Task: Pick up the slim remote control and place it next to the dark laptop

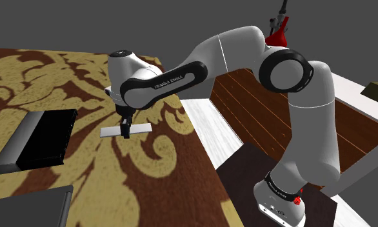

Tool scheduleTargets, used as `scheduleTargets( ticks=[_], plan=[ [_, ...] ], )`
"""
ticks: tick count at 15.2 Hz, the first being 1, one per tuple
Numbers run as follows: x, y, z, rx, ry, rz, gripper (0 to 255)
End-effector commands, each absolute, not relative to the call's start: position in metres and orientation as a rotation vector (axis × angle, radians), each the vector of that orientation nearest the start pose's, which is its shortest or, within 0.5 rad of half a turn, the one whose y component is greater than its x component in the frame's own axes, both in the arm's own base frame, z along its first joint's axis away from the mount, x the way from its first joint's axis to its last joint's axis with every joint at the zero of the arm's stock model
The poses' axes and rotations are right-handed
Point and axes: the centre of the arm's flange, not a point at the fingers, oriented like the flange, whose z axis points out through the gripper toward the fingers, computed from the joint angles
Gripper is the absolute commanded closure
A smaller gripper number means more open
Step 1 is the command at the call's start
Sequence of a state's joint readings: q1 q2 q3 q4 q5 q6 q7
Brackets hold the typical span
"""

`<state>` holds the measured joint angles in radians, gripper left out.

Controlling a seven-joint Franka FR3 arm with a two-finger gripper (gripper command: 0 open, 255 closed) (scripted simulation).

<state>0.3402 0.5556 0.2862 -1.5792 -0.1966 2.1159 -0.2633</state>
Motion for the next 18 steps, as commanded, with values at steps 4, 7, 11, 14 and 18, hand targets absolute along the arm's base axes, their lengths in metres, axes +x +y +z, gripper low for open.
scheduleTargets(
  ticks=[4,7,11,14,18],
  plan=[
    [0.581,0.376,0.326,-2.809,-1.445,-0.016,255],
    [0.581,0.376,0.326,-2.809,-1.445,-0.016,255],
    [0.582,0.375,0.326,-2.809,-1.445,-0.016,255],
    [0.581,0.376,0.331,-2.809,-1.445,-0.016,255],
    [0.581,0.376,0.352,-2.809,-1.445,-0.016,255]
  ],
)
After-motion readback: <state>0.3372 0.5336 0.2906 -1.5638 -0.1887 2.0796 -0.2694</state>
